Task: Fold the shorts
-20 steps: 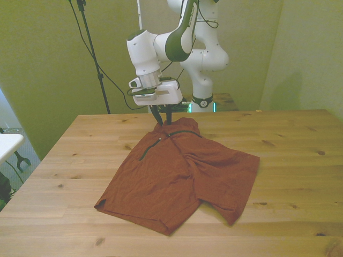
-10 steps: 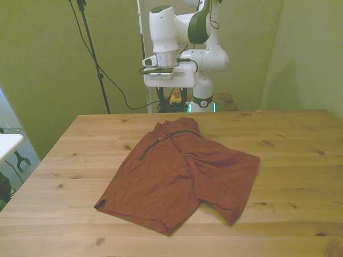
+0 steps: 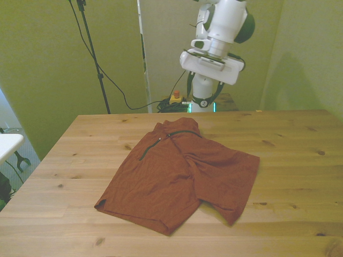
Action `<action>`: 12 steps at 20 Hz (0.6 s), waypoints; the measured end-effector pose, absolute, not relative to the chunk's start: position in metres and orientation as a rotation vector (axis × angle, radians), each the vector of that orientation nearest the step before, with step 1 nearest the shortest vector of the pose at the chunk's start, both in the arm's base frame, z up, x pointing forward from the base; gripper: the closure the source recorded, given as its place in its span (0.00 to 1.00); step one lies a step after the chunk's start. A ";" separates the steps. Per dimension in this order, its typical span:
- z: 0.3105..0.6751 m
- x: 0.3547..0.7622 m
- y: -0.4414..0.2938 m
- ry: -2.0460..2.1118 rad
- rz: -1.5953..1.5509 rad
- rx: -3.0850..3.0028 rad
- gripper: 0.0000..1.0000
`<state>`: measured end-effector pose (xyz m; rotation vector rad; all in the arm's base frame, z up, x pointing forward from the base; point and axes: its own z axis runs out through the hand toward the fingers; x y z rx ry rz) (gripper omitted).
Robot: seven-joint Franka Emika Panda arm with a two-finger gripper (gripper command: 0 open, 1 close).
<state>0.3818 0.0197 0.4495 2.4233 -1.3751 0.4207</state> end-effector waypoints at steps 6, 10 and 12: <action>0.414 0.429 0.108 -1.107 0.583 2.318 0.00; 0.374 0.462 0.160 -0.937 0.650 2.245 0.00; 0.358 0.478 0.173 -0.908 0.640 2.228 0.00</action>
